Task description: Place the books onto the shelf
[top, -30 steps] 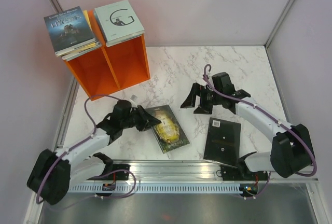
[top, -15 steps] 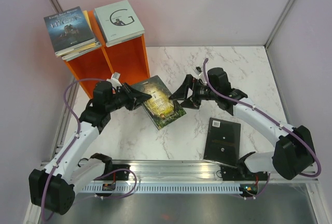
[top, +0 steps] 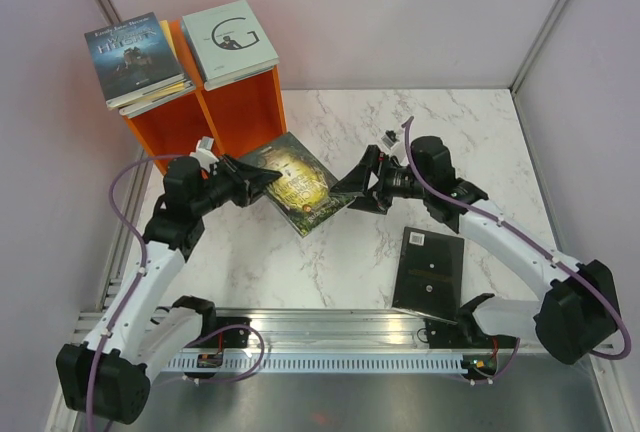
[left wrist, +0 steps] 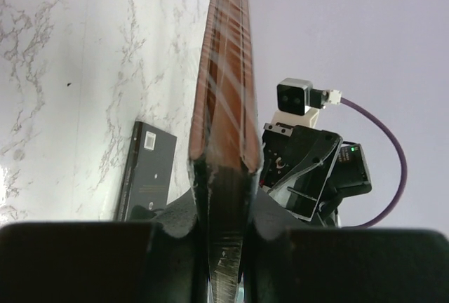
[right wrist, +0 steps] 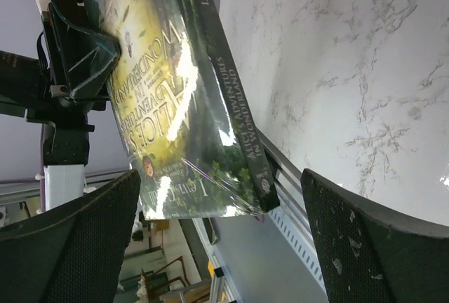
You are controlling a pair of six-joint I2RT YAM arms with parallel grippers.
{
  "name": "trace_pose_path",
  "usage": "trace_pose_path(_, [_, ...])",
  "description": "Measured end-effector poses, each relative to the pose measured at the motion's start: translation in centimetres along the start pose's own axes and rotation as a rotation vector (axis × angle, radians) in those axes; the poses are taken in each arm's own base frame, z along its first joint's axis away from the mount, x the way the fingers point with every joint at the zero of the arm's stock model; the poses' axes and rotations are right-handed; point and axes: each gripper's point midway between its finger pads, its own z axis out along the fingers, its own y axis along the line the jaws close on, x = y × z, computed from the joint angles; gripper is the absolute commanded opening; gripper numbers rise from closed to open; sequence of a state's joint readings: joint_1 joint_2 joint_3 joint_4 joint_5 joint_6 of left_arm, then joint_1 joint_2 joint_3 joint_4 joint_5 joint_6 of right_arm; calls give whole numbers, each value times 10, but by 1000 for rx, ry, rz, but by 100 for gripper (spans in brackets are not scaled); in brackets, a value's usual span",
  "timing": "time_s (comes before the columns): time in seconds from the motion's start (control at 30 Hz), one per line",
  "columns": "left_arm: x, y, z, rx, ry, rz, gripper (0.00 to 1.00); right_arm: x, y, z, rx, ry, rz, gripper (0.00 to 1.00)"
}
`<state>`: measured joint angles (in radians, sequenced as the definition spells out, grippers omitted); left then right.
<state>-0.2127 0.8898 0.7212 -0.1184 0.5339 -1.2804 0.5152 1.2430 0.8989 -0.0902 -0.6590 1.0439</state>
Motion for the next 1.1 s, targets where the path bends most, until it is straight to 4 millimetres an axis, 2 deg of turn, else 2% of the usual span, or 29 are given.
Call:
trace_pose_path(0.13, [-1, -8, -4, 28, -12, -9, 2, 3, 5, -4, -22, -6, 23, 91])
trace_pose_path(0.23, [-1, -12, -6, 54, -19, -14, 2, 0, 20, -7, -77, -23, 44, 87])
trace_pose_path(0.33, [2, -9, -8, 69, -21, -42, 2, -5, 35, -8, -142, -43, 60, 77])
trace_pose_path(0.37, [2, -9, -8, 73, -22, -52, 2, -6, 37, -8, -153, -47, 69, 69])
trace_pose_path(0.47, [1, -14, -11, 98, -30, -69, 2, -8, 41, -7, -180, -57, 107, 55])
trace_pose_path(0.63, [-1, -25, -13, 140, -37, -77, 2, -11, 52, -10, -221, -65, 138, 49])
trace_pose_path(0.8, [-1, -30, -12, 159, -28, -87, 2, -14, 60, -12, -252, -69, 157, 36])
trace_pose_path(0.93, [-1, -32, -8, 170, -7, -102, 2, -15, 64, -13, -265, -67, 181, 11])
trace_pose_path(0.97, [-2, -32, -7, 170, -4, -107, 2, -15, 66, -13, -269, -67, 187, 0])
trace_pose_path(1.07, [-4, -30, -3, 166, 7, -115, 4, -17, 66, -13, -270, -69, 198, 0])
trace_pose_path(1.1, [-4, -29, -2, 162, 12, -117, 10, -17, 65, -13, -267, -69, 202, 0])
